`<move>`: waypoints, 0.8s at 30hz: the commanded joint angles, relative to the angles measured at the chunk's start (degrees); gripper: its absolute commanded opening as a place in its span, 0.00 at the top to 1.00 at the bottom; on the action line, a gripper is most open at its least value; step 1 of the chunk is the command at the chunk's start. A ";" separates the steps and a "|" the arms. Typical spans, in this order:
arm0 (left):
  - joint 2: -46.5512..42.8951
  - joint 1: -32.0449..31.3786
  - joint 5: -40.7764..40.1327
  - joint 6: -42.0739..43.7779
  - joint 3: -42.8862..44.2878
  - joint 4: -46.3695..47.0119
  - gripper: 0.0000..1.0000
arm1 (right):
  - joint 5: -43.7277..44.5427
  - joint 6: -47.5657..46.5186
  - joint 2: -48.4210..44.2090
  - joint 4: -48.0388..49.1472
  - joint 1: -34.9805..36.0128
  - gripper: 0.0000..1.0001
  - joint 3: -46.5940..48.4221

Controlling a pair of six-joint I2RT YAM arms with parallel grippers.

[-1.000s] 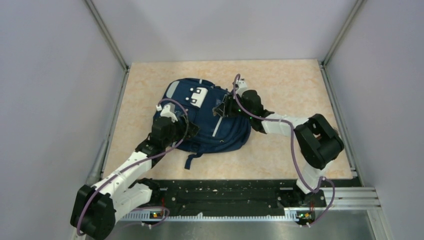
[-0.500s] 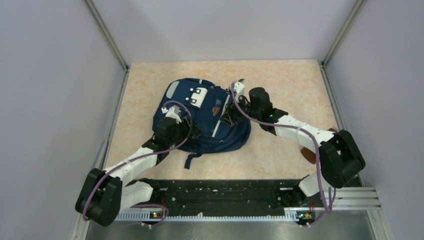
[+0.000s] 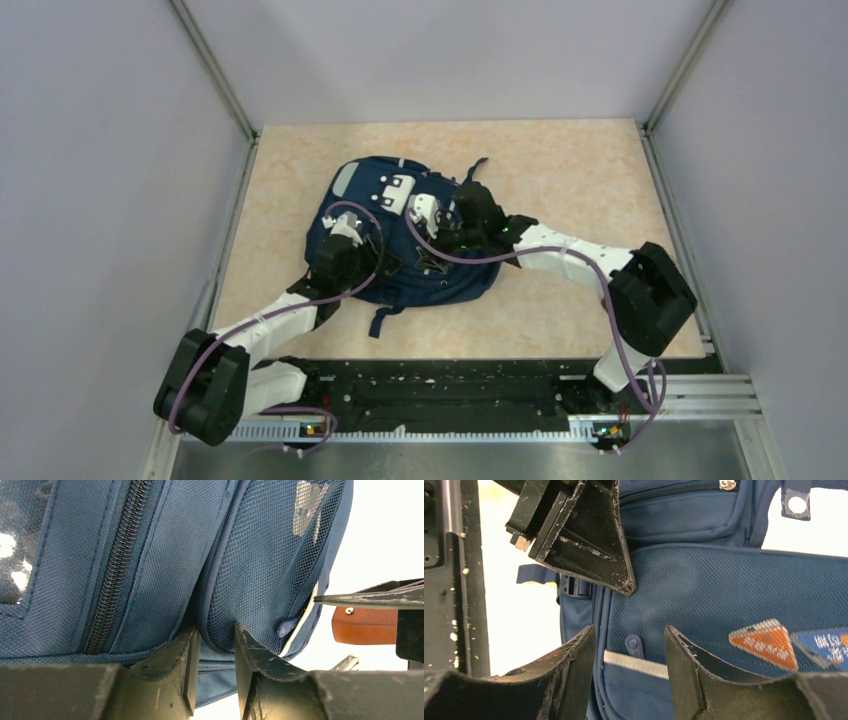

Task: Pack the student bag
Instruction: Zip the student bag at the center of the board.

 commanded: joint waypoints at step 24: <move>1.89 1.05 -9.09 2.95 0.29 2.82 1.00 | 27.47 -10.16 4.60 0.62 6.01 1.00 2.53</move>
